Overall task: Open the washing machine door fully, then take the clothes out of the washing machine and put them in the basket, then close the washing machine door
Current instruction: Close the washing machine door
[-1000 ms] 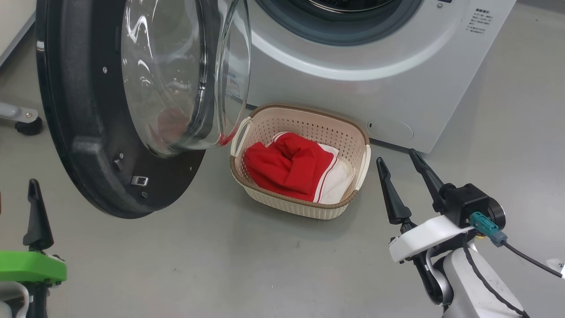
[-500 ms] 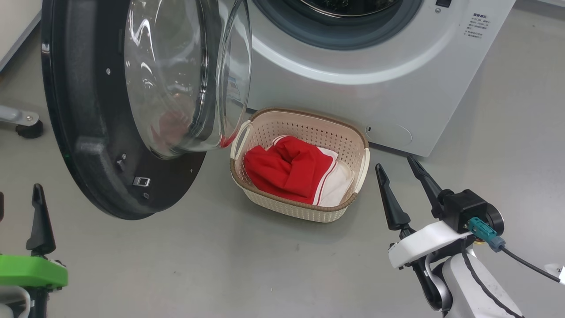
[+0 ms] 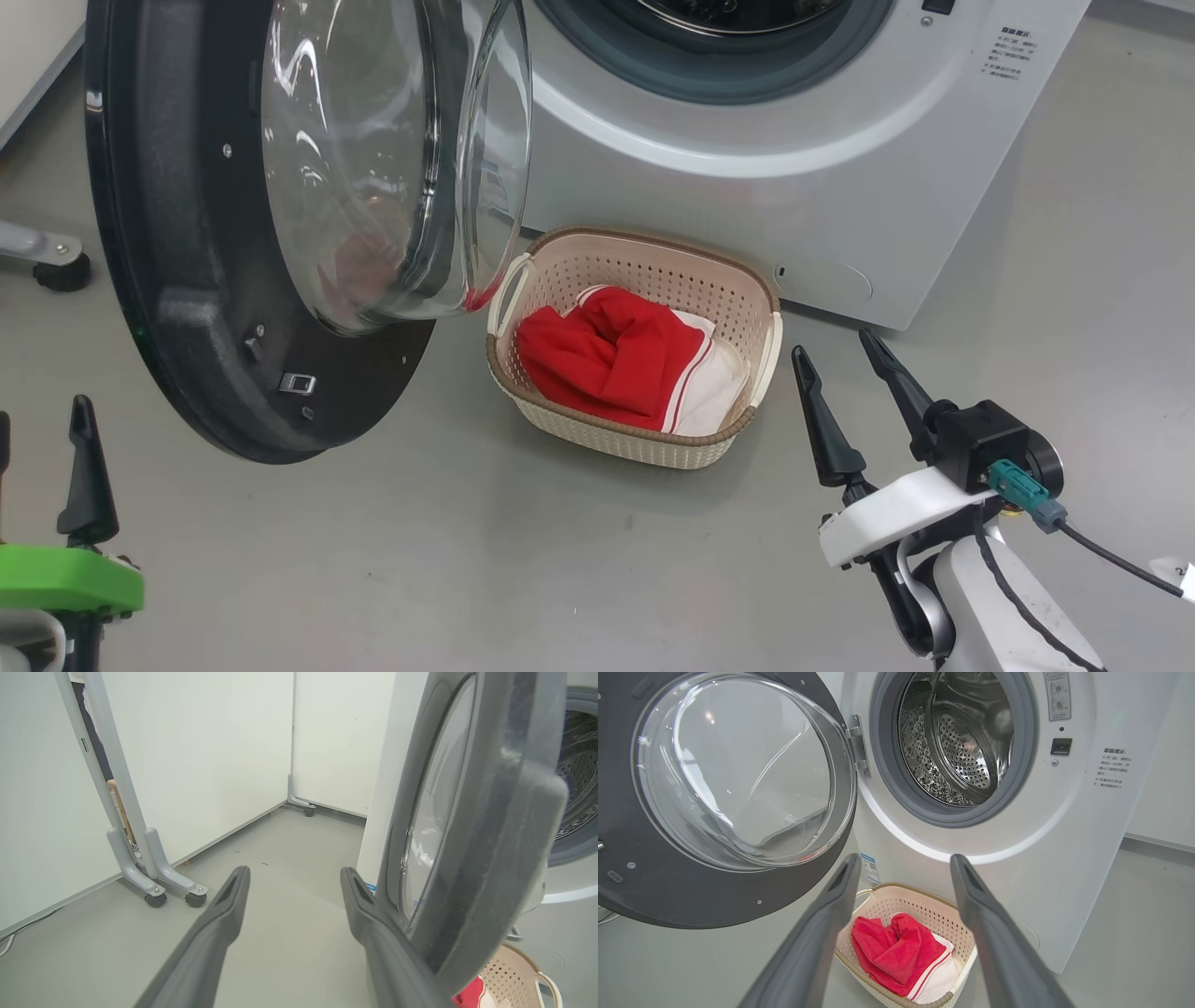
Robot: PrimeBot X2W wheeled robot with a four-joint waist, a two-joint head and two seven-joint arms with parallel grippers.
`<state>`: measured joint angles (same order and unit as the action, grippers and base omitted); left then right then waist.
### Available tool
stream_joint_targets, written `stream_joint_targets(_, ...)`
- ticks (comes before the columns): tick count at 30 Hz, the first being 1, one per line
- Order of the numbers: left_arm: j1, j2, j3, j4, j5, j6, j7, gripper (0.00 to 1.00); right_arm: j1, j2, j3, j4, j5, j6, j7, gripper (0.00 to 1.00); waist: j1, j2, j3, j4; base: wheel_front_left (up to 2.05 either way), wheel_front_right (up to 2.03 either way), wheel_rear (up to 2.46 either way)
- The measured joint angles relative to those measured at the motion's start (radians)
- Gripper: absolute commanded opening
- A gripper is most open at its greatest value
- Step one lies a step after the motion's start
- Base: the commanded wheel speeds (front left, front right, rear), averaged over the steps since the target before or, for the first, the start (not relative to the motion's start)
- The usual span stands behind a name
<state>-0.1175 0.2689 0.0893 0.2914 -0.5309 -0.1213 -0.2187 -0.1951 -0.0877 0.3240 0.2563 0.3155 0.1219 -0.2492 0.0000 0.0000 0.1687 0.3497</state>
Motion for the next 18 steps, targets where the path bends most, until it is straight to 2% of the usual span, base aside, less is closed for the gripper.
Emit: stream_joint_targets(18,-0.005,0.006,-0.015,0.029,-0.002,0.000,-0.012,1.00,0.000,0.000,-0.009,-0.002,0.000,0.000,0.000,1.00,0.0000,0.0000,0.009,0.001,0.00,0.00,0.00)
